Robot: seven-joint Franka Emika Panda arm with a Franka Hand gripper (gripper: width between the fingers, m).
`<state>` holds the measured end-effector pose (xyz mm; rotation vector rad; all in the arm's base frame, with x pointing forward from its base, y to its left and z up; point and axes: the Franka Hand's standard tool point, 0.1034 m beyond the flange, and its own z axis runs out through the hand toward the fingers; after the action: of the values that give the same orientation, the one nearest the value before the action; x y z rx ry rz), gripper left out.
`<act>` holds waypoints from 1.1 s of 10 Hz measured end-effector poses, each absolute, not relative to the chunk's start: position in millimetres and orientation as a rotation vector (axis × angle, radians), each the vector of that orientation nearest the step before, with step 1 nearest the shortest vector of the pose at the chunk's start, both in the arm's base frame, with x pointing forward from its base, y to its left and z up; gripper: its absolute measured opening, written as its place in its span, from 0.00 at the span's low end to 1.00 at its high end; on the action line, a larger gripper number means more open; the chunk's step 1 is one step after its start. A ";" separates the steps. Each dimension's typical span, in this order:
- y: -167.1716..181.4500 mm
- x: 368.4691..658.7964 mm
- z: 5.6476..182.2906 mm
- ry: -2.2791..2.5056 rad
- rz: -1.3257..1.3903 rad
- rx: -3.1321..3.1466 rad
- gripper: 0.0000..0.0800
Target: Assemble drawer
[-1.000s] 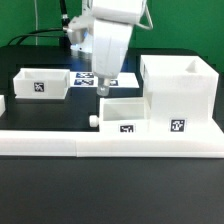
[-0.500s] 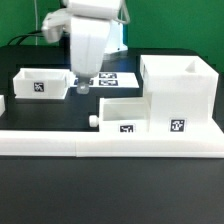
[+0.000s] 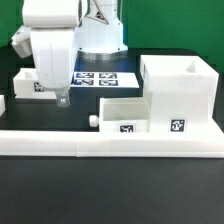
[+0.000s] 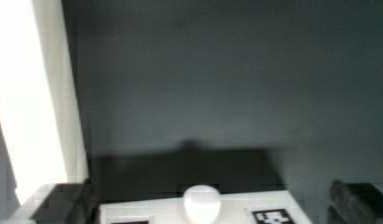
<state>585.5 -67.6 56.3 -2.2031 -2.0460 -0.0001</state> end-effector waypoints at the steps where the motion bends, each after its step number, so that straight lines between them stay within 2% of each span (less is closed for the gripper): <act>1: -68.4 580.6 50.8 -2.003 -0.042 -2.188 0.81; 4: -93.0 574.0 48.9 -2.000 -0.079 -2.152 0.81; 6: -66.4 581.3 48.7 -2.137 -0.054 -2.020 0.81; 8: -54.3 591.9 47.2 -2.156 0.019 -2.004 0.81; 11: -51.0 596.9 46.4 -2.113 0.020 -2.055 0.81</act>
Offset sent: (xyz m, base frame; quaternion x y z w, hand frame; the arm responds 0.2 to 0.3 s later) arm 0.0000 0.0000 0.0000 0.0000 0.1296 0.0000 0.9916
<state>596.9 -51.0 46.4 -2.0547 -2.1134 0.0203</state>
